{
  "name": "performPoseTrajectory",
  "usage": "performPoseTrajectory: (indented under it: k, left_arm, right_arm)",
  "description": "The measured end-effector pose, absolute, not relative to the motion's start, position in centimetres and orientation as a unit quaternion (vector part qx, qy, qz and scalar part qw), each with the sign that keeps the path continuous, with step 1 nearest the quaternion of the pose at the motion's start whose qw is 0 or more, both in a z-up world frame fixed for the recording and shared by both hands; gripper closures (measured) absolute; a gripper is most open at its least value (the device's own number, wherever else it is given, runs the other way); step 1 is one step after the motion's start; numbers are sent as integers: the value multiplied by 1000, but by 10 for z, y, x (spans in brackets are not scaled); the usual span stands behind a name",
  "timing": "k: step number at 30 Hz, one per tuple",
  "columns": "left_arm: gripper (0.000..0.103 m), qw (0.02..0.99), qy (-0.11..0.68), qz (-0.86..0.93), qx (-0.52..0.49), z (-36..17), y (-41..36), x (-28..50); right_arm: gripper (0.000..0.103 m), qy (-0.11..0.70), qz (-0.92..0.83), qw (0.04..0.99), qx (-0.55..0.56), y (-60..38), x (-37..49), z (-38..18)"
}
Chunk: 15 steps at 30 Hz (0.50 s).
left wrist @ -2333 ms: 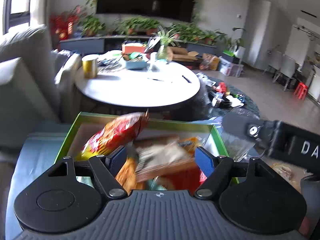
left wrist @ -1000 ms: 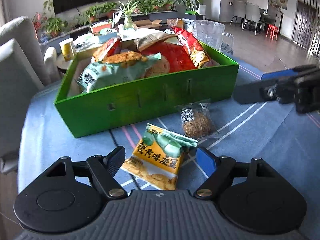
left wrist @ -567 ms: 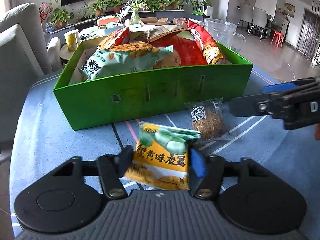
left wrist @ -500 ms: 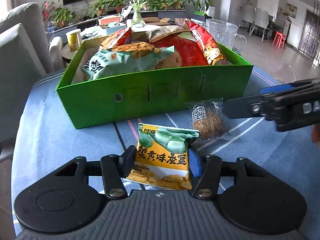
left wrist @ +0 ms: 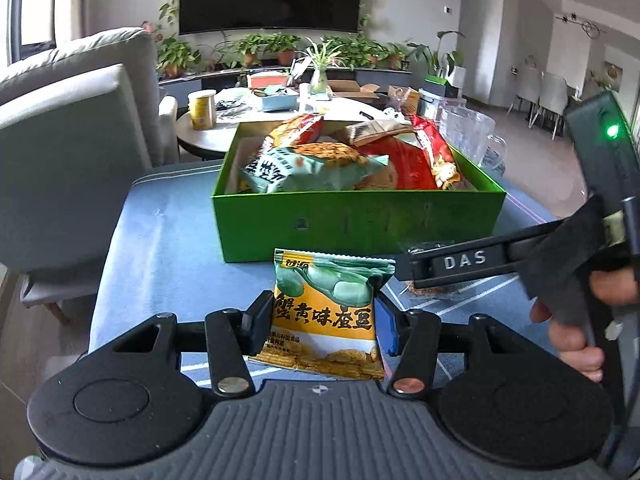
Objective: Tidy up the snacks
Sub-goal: 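Grasp the green pea-snack bag with the left gripper while the right gripper grasps the clear cookie bag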
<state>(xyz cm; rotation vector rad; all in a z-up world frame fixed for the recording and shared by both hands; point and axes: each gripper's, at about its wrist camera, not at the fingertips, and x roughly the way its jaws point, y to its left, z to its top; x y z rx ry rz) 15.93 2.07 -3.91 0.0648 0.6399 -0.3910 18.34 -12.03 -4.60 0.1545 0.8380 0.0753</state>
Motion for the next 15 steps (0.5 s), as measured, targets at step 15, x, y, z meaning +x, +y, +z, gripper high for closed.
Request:
performPoseTrajectory:
  k: [15]
  left_arm:
    - [54, 934, 312, -174, -9, -38, 29, 159]
  right_arm:
    - [19, 420, 60, 904, 60, -123, 182, -56]
